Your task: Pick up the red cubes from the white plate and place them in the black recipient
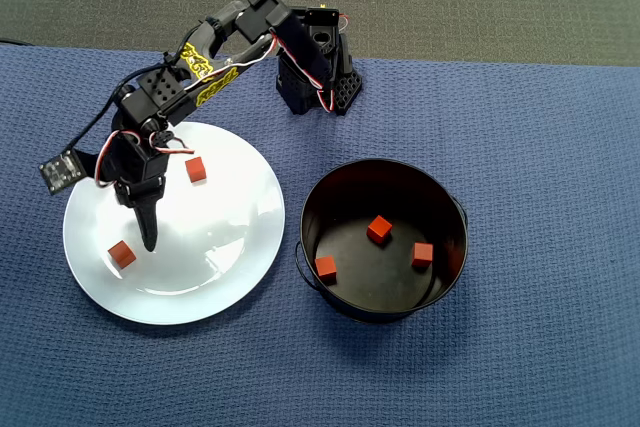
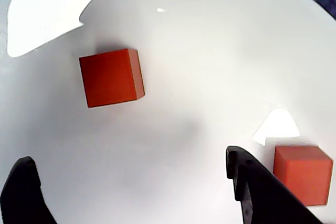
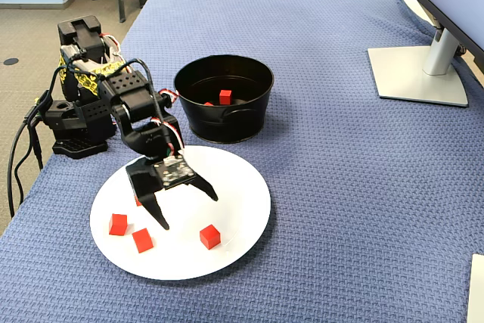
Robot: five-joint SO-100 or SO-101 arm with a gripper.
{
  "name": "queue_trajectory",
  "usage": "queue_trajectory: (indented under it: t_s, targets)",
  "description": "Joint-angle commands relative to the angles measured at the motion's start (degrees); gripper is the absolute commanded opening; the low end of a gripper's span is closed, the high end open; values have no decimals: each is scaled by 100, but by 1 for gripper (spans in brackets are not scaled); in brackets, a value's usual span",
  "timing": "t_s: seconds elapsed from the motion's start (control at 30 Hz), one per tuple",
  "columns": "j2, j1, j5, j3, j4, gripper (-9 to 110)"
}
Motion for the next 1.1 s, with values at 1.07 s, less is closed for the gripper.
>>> queue_trajectory:
  t_s: [1.07]
  targets:
    - [-615,-519,-290,483,-2206,34]
